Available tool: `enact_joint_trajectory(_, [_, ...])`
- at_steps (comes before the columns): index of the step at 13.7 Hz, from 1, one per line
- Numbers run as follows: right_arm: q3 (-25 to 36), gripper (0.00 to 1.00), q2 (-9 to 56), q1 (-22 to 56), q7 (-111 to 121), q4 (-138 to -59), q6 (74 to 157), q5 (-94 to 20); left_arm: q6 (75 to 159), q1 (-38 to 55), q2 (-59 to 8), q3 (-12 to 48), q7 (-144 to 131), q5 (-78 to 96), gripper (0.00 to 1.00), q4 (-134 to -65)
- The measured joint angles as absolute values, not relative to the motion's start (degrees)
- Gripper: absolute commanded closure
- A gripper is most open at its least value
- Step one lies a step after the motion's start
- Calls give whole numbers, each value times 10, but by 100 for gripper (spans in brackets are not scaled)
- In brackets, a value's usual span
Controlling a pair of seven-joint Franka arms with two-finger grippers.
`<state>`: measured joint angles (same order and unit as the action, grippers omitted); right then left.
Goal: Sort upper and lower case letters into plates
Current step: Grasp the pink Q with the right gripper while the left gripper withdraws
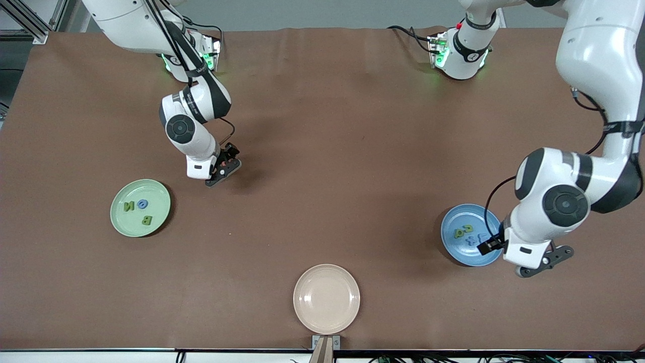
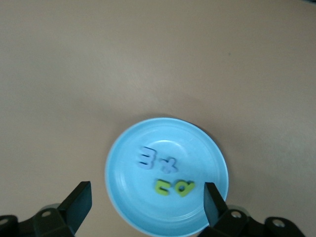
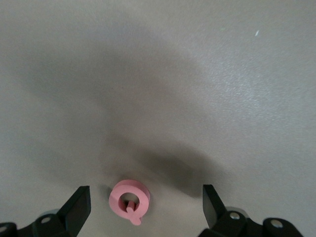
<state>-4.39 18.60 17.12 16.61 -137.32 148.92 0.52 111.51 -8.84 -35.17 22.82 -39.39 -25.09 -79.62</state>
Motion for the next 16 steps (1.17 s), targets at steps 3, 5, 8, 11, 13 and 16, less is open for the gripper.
enact_joint_trajectory(3, [-44,13,190,178,166,-1376,1490,6,1069,-96,-297,229,-329,-230,0,-793])
enact_joint_trajectory(5, [-45,21,190,180,166,-1377,1490,6,1044,-101,-266,229,-301,-194,0,-793])
enact_joint_trajectory(8, [-43,28,189,180,166,-1378,1491,7,1007,-107,-225,229,-262,-149,0,-793])
enact_joint_trajectory(11, [-42,33,189,180,166,-1378,1491,9,958,-123,-186,225,-225,-94,0,-794])
enact_joint_trajectory(13, [-42,37,189,180,166,-1379,1491,10,919,-117,-156,200,-199,-75,0,-794])
enact_joint_trajectory(16, [-43,48,187,180,166,-1379,1490,9,892,-78,-108,144,-116,-70,0,-813])
